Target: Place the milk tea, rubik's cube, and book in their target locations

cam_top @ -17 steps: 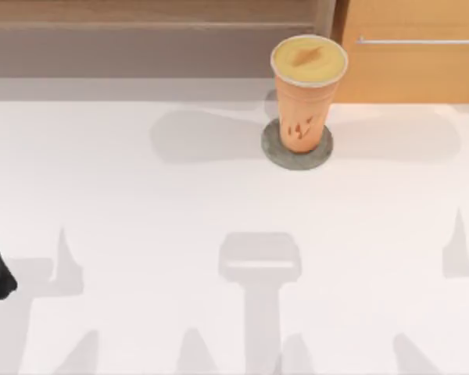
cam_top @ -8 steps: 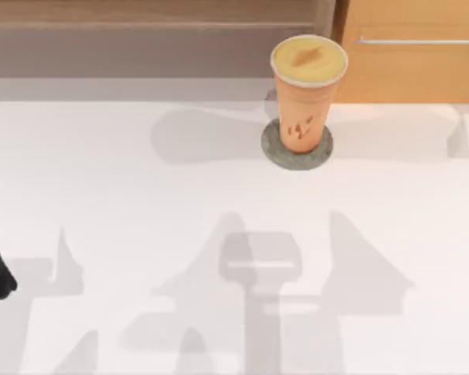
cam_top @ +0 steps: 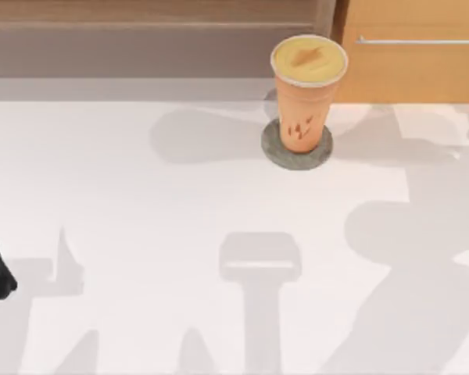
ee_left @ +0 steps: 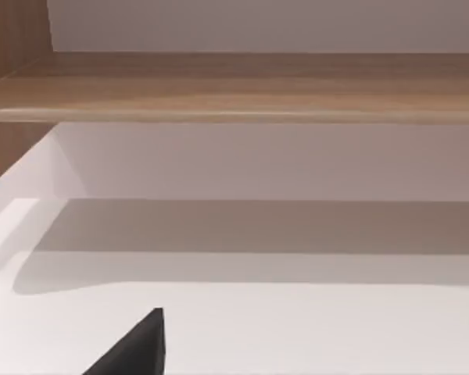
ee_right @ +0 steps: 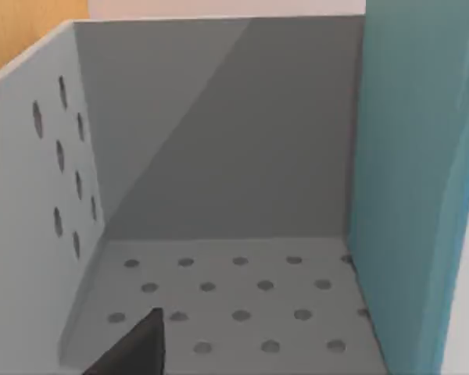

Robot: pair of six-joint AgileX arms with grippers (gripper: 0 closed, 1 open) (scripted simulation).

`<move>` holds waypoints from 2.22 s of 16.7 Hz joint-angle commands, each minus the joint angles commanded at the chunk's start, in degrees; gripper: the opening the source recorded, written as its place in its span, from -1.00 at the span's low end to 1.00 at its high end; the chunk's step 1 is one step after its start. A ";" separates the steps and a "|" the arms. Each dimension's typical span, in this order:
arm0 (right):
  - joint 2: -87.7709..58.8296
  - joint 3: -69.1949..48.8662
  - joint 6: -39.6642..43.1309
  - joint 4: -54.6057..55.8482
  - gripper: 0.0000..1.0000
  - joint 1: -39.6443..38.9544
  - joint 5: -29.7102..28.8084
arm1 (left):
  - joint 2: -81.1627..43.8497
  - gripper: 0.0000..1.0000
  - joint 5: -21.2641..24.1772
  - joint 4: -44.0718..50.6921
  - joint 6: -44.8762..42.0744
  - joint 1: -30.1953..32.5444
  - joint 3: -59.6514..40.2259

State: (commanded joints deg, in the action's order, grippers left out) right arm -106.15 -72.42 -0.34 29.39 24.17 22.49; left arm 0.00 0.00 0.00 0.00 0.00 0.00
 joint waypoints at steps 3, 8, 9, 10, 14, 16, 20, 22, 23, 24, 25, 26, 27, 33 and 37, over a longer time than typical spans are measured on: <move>-7.74 -7.05 0.21 3.27 1.00 2.09 2.03 | 0.00 1.00 0.00 0.00 0.00 0.00 0.00; -10.32 -10.08 0.35 4.73 1.00 2.92 2.86 | 0.00 1.00 0.00 0.00 0.00 0.00 0.00; -10.32 -10.08 0.35 4.73 1.00 2.92 2.86 | 0.00 1.00 0.00 0.00 0.00 0.00 0.00; -10.14 -9.83 0.34 4.59 1.00 2.63 2.75 | 0.00 1.00 0.00 0.00 0.00 0.00 0.00; -12.50 -13.39 0.37 3.57 1.00 2.25 2.16 | 0.00 1.00 0.00 0.00 0.00 0.00 0.00; -14.44 -16.36 0.39 2.52 1.00 1.78 1.67 | 0.00 1.00 0.00 0.00 0.00 0.00 0.00; -16.00 -18.80 0.40 1.64 1.00 1.38 1.24 | 0.00 1.00 0.00 0.00 0.00 0.00 0.00; -16.00 -18.80 0.40 1.64 1.00 1.38 1.24 | 0.00 1.00 0.00 0.00 0.00 0.00 0.00; -16.00 -18.80 0.40 1.64 0.85 1.38 1.24 | 0.00 1.00 0.00 0.00 0.00 0.00 0.00; -16.00 -18.80 0.40 1.64 0.70 1.38 1.24 | 0.00 1.00 0.00 0.00 0.00 0.00 0.00; -16.00 -18.80 0.40 1.64 0.55 1.38 1.24 | 0.00 1.00 0.00 0.00 0.00 0.00 0.00; -16.00 -18.80 0.40 1.64 0.40 1.38 1.24 | 0.00 1.00 0.00 0.00 0.00 0.00 0.00; -16.00 -18.80 0.40 1.64 0.25 1.38 1.24 | 0.00 1.00 0.00 0.00 0.00 0.00 0.00; -16.00 -18.80 0.40 1.64 -0.66 1.38 1.24 | 0.00 1.00 0.00 0.00 0.00 0.00 0.00; -16.00 -18.80 0.40 1.64 -1.00 1.38 1.24 | 0.00 1.00 0.00 0.00 0.00 0.00 0.00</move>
State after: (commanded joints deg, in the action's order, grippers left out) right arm -122.14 -91.22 0.06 31.03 25.55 23.73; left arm 0.00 0.00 0.00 0.00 0.00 0.00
